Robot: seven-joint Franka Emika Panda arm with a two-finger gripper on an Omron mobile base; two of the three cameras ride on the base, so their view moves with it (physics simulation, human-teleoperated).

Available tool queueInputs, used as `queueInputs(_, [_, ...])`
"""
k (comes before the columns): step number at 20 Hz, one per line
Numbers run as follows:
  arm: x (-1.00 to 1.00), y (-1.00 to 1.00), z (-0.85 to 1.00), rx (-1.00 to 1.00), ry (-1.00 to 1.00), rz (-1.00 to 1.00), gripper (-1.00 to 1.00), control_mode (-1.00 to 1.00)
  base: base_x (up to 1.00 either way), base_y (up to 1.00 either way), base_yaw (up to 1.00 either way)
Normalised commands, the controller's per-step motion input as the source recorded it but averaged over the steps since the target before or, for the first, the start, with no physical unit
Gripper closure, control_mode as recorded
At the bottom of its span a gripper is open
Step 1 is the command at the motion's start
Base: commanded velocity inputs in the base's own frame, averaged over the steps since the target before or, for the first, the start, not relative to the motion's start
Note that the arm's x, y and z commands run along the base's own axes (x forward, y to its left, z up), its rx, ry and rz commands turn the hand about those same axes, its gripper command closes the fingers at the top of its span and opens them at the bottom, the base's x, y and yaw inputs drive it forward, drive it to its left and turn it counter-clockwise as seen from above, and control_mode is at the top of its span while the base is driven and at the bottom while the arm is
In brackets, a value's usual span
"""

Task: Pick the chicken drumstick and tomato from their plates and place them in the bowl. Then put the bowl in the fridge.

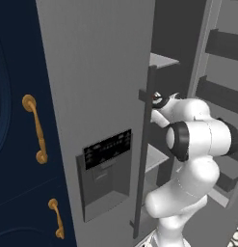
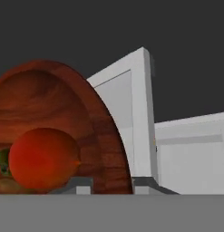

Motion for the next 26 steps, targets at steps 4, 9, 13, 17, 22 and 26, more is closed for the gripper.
queueInputs(4, [-0.01, 0.08, 0.02, -0.01, -0.15, 0.0, -1.0, -1.0, 0.0, 0.0, 0.0])
queueInputs(9, [-0.43, -0.07, 0.08, 0.03, -0.22, -0.03, -1.0, -1.0, 0.0, 0.0, 0.0])
queueInputs(13, [-0.99, -0.1, 0.29, 0.05, -0.33, -0.03, -1.0, -1.0, 0.0, 0.0, 0.0])
queueInputs(17, [-1.0, -0.07, 0.53, 0.04, -0.32, -0.05, -1.0, -1.0, 0.0, 0.0, 0.0])
queueInputs(22, [-1.0, -0.07, 0.7, 0.08, -0.16, -0.13, -1.0, -1.0, 0.0, 0.0, 0.0])
queueInputs(26, [-1.0, -0.03, 0.83, 0.12, 0.0, -0.16, -1.0, -1.0, 0.0, 0.0, 0.0])
